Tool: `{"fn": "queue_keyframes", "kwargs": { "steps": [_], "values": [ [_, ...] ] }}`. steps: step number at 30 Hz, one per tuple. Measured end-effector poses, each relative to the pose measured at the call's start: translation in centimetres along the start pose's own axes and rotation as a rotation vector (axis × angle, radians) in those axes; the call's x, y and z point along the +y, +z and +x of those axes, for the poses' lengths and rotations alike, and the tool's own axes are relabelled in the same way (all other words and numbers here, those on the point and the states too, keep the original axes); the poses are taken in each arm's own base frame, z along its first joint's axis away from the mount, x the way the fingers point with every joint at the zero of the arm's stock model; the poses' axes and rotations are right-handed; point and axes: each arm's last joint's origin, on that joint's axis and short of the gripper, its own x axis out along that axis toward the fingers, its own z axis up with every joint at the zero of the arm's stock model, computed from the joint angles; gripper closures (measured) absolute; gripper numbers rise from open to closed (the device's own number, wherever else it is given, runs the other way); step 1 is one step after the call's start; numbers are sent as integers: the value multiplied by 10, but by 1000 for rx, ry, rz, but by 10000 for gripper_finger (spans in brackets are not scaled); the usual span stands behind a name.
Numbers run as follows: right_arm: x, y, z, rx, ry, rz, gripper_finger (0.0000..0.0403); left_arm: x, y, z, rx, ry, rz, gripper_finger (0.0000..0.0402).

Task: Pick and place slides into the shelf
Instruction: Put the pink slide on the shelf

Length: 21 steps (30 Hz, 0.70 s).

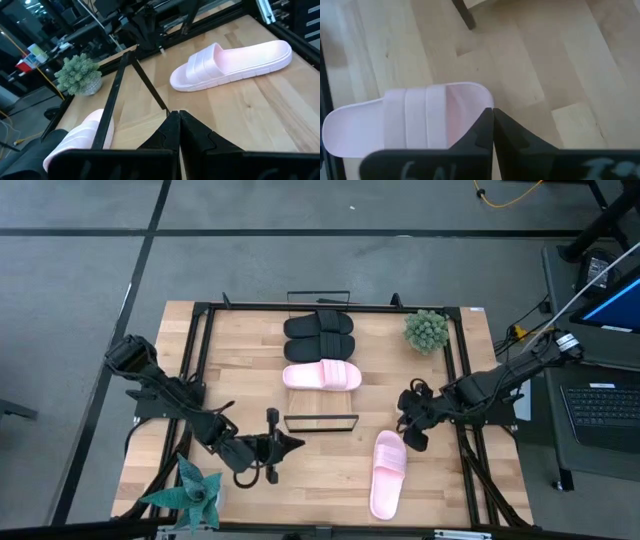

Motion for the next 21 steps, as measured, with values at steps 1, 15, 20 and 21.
{"fn": "queue_keyframes", "kwargs": {
  "steps": [1, 15, 20, 21],
  "values": [
    [1, 0, 1, -1, 1, -3, 388, 0, 0, 0, -1, -1, 0, 401],
    [3, 0, 1, 57, 70, 133, 301, -1, -1, 0, 5, -15, -1, 401],
    [9, 4, 1, 13, 135, 141, 255, -1, -1, 0, 2, -37, -1, 401],
    [10, 5, 1, 6, 142, 143, 247, -1, -1, 0, 2, -37, -1, 401]
  ]
}}
